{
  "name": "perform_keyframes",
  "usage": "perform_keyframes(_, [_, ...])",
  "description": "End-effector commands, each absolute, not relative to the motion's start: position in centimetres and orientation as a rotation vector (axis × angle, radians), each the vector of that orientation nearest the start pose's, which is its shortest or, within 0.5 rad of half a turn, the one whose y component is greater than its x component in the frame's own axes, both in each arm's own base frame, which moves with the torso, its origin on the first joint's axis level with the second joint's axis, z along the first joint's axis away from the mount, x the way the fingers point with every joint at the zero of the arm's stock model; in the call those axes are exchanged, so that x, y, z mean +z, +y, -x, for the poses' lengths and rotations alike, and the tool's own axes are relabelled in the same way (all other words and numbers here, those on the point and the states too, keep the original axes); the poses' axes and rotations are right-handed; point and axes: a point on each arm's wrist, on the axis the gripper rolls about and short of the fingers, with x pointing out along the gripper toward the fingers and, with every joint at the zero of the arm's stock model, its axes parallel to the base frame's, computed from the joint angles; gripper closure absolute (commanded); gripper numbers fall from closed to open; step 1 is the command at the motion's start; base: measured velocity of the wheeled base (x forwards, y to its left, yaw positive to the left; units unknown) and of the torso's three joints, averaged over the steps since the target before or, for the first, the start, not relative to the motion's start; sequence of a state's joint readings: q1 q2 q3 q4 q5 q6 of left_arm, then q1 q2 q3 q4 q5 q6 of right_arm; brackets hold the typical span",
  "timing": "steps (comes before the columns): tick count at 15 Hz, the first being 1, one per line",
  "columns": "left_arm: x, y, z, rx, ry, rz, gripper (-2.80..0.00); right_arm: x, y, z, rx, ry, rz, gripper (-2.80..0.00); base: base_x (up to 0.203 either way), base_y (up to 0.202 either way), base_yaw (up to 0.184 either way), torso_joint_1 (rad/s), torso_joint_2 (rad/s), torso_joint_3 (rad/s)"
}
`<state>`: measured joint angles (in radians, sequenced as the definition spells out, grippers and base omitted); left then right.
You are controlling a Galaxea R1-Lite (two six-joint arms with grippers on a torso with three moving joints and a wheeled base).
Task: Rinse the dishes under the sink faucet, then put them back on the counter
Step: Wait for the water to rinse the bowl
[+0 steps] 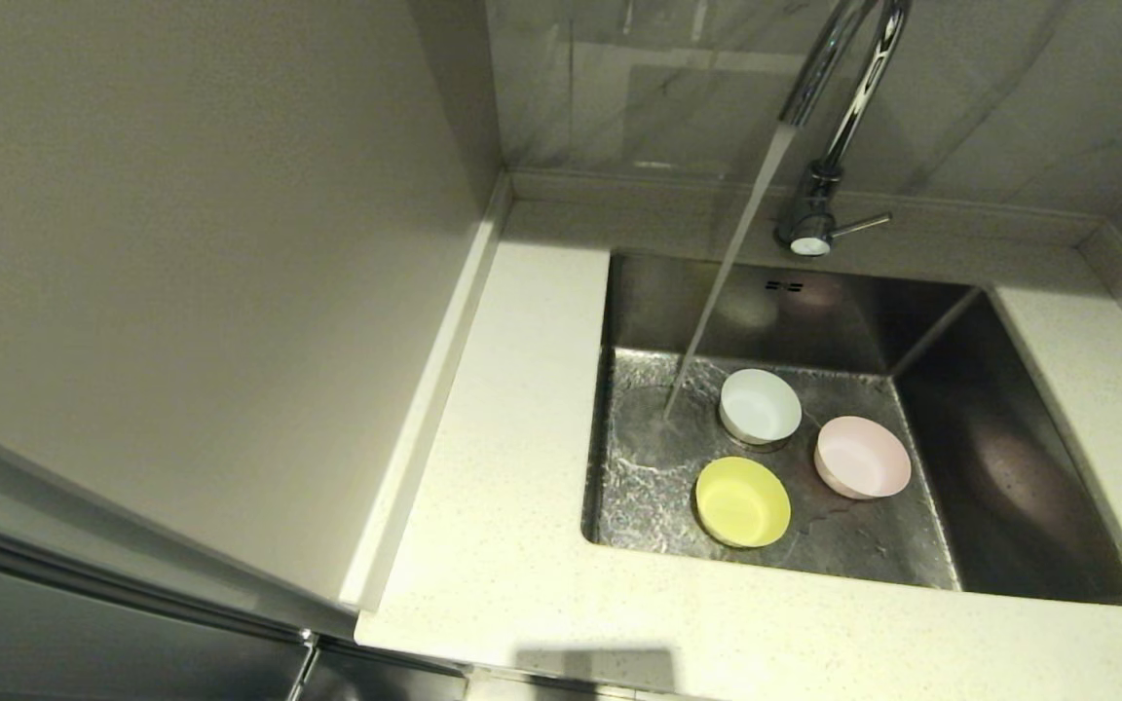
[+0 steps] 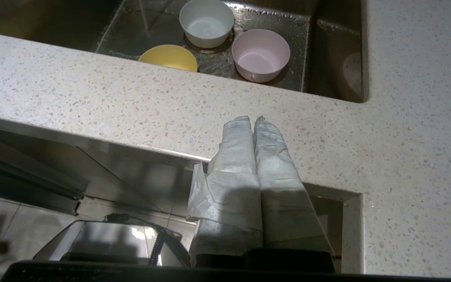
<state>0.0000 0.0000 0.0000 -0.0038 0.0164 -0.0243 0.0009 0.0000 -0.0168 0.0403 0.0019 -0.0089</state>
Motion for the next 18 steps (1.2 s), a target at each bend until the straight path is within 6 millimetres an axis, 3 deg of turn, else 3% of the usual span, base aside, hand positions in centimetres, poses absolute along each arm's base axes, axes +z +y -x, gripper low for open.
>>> perform_keyframes(1, [7.59,0.04,2.29,0.017,-0.006,0.025,0.0,7.6,0.01,2.41,0.003,0.023,0.009,0.0,0.0,0.0,0.0,0.0,0.0,0.0])
perform_keyframes(18, [7.59,0.04,2.29,0.017,-0.006,0.025,0.0,7.59,0.0,2.41,0.005,0.025,0.009,0.0,0.0,0.0,0.0,0.0,0.0,0.0])
